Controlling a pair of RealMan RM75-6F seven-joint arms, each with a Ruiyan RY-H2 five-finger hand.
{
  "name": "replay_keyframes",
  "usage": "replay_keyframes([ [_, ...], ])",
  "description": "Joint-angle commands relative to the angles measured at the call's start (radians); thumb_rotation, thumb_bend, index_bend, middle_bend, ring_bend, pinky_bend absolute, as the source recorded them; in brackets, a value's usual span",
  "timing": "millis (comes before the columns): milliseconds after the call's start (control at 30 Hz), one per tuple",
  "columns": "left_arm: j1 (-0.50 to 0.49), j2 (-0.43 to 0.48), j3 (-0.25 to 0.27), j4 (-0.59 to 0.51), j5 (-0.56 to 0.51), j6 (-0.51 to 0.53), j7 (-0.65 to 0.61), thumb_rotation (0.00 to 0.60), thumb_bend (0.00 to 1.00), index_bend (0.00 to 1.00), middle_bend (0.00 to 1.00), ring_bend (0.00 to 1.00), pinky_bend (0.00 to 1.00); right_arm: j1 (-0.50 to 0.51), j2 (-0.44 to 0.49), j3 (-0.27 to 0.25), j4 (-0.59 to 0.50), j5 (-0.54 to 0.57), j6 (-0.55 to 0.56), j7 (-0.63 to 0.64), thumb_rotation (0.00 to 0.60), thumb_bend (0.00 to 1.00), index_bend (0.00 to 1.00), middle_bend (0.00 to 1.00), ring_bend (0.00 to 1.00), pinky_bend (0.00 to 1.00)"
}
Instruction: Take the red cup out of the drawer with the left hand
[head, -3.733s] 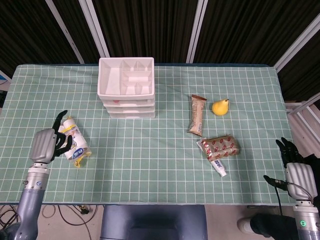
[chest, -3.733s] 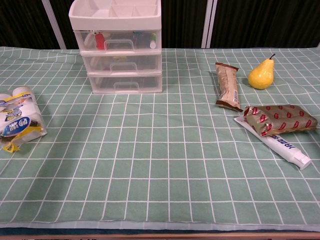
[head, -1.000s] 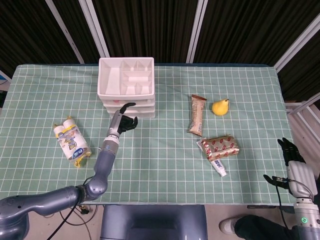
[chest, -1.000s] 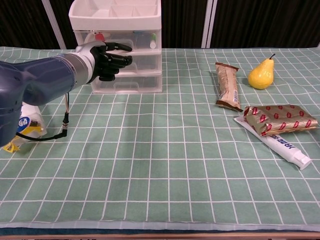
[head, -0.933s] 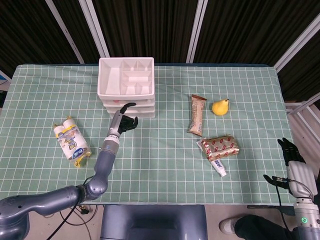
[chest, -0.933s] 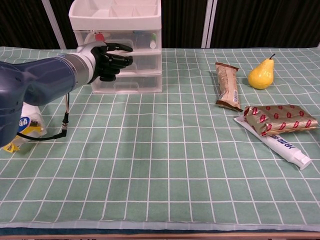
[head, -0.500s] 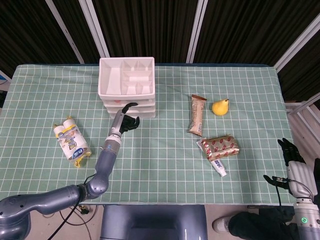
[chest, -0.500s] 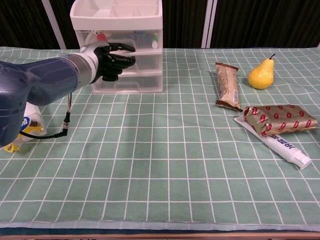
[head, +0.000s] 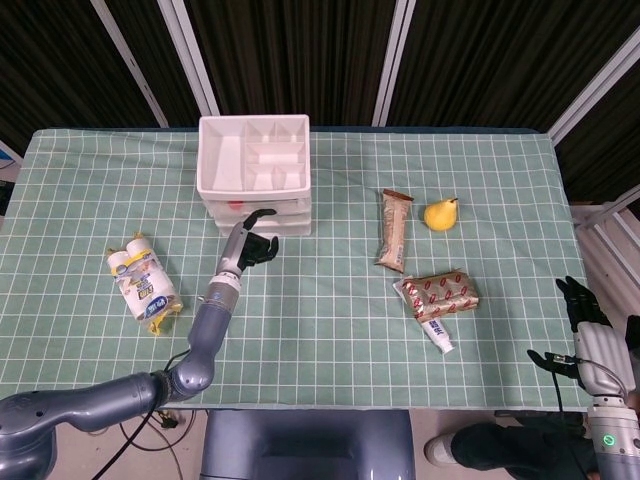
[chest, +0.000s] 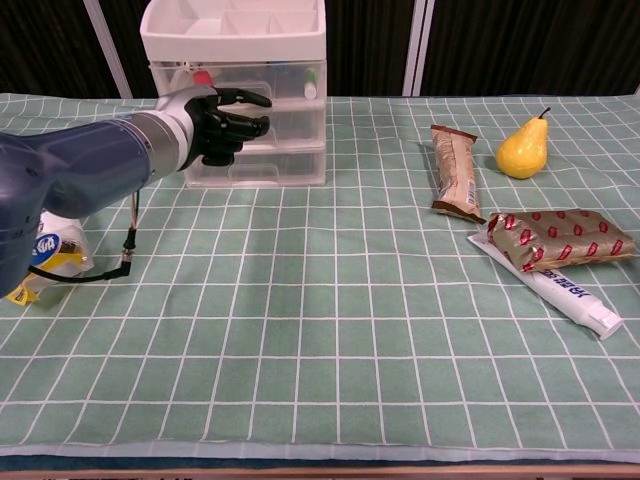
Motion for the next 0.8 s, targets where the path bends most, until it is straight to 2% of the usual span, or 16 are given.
replay_keyframes([
  [33,0.005,0.002,0.002,-0.009,0.006,0.006,-0.004,0.6,0.51,0.25,0.99,1.0,1.0,0.0,0.0,0.0,-0.001,0.0,0.0,0.0,0.6,0.06,0.0,0.0,0.0,0.23],
  [800,0.073,0.044,0.055,-0.101,0.048,0.046,-0.015,0.6,0.51,0.26,0.99,1.0,1.0,-0.002,0.001,0.001,-0.004,-0.002,0.004,0.001,0.6,0.07,0.0,0.0,0.0,0.23],
])
